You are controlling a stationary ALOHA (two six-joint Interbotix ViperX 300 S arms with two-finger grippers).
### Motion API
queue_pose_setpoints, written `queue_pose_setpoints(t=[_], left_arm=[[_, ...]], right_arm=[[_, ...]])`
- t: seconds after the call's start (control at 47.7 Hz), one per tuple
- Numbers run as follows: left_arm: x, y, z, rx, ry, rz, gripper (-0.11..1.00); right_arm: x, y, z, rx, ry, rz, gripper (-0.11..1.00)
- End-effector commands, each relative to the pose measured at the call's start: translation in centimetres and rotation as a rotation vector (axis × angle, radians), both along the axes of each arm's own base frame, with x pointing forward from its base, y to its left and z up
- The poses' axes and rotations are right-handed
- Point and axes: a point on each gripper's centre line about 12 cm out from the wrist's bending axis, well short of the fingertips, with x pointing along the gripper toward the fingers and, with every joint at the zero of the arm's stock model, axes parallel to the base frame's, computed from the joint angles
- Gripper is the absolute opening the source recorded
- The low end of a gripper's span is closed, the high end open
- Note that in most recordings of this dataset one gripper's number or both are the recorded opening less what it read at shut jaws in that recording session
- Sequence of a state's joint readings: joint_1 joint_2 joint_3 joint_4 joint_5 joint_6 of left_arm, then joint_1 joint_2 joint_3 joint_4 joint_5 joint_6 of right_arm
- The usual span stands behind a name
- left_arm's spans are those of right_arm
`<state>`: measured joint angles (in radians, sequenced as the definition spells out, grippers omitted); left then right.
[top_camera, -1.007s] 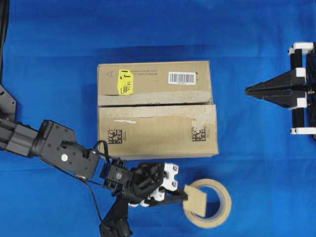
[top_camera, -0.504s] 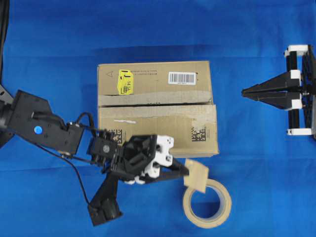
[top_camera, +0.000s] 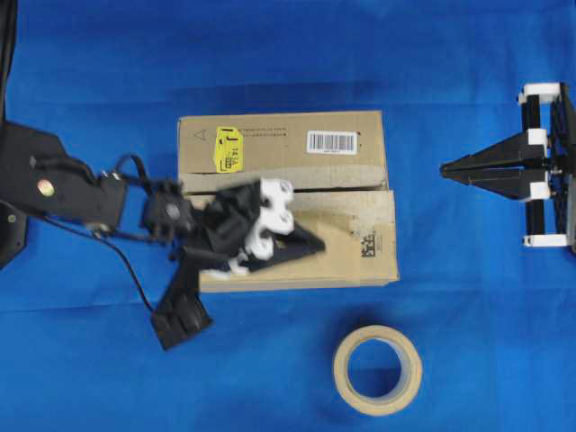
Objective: Apply tape along the seams of the closed cardboard box to seal it securely.
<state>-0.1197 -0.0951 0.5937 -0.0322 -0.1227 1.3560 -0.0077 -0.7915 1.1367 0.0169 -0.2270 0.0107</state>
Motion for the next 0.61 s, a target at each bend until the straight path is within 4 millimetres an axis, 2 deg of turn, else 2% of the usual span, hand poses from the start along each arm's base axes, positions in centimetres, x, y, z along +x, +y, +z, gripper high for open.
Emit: queue_pose_setpoints(t=[0.0, 0.168, 0.587], left_arm=[[-0.7, 1.3, 1.8, 0.002, -0.051, 0.028, 0.0], [-1.4, 3.7, 1.5, 0.011, -0.039, 0.085, 0.0], [-1.8, 4.2, 0.7, 0.018, 0.022, 0.096, 0.0]], right_arm=[[0.2, 0.0, 0.8, -0.003, -0.018, -0.001, 0.02], [0.2, 0.0, 0.7, -0.012, -0.018, 0.001, 0.02], [0.2, 0.0, 0.7, -0.02, -0.017, 0.003, 0.02]])
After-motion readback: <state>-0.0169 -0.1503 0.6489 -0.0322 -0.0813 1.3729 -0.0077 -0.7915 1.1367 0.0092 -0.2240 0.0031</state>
